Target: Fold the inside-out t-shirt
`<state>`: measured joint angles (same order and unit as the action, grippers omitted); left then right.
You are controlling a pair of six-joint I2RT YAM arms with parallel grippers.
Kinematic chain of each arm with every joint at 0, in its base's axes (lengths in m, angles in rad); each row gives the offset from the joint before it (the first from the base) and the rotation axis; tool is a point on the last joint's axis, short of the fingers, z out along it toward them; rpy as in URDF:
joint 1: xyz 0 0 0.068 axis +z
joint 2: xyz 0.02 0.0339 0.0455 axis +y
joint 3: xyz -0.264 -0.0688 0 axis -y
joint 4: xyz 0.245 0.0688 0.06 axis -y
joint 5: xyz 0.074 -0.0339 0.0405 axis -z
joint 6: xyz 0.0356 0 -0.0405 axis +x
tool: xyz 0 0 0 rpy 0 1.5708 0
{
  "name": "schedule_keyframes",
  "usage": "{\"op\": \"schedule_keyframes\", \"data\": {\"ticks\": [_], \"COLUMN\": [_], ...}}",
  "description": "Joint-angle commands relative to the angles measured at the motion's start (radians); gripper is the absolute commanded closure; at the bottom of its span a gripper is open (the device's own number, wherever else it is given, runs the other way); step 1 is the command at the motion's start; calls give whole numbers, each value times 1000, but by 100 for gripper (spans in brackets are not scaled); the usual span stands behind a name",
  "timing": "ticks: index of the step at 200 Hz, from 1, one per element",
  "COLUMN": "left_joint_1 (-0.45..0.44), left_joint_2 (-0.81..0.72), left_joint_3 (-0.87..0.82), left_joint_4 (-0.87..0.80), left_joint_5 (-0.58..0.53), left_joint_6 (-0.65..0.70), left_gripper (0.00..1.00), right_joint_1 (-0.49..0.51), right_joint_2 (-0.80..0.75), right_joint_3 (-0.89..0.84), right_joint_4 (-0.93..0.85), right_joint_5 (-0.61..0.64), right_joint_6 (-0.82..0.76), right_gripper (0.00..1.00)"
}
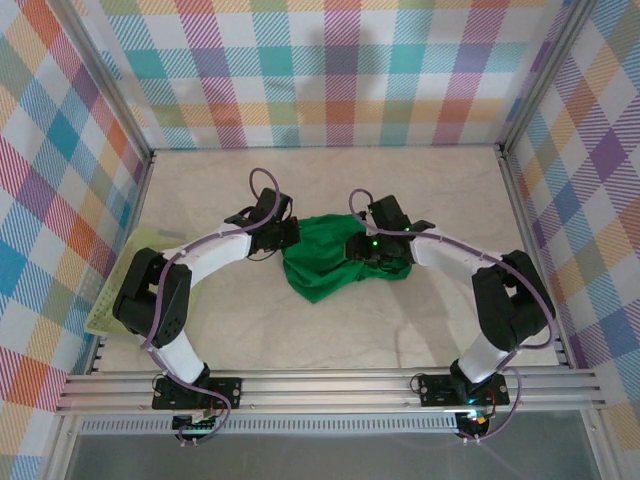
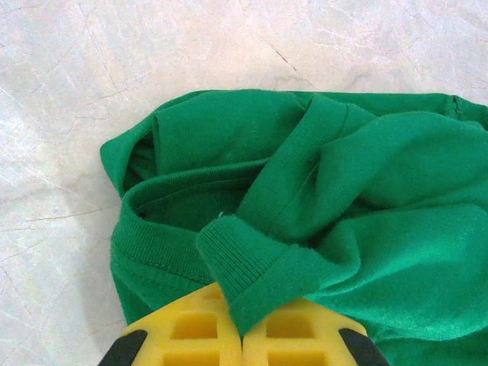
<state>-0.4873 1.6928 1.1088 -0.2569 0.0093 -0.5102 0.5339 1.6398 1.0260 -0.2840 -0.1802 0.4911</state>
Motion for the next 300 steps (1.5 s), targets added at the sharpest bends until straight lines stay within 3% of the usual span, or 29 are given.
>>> {"op": "schedule_keyframes", "data": {"ticks": [1, 73, 142, 214, 251, 279, 300], "left_joint_1": [4, -10, -17, -19, -19, -19, -19], "left_joint_2": [-37, -48, -64, -74, -76, -73, -70], "left_joint_3": [-24, -65, -65, -71, -63, -64, -58], "left_joint_4": [14, 42, 42, 39, 29, 34, 30], "left_joint_5": [14, 40, 43, 27, 23, 26, 27], "left_joint_6": [-22, -36, -36, -35, -30, -34, -33], "left_gripper": [100, 100, 100, 100, 100, 100, 100], "right_joint_1": [7, 6, 6, 18, 32, 42, 44], "right_joint_2": [28, 32, 107, 122, 108, 115, 129], "right_joint_3": [45, 127, 190, 193, 169, 166, 175], "right_joint_4": [13, -20, -34, -83, -115, -122, -122], "right_joint_5": [31, 88, 67, 102, 136, 168, 159], "right_joint_6": [14, -8, -16, -20, -5, -8, -8], "right_gripper": [65, 73, 83, 70, 59, 59, 71]}}
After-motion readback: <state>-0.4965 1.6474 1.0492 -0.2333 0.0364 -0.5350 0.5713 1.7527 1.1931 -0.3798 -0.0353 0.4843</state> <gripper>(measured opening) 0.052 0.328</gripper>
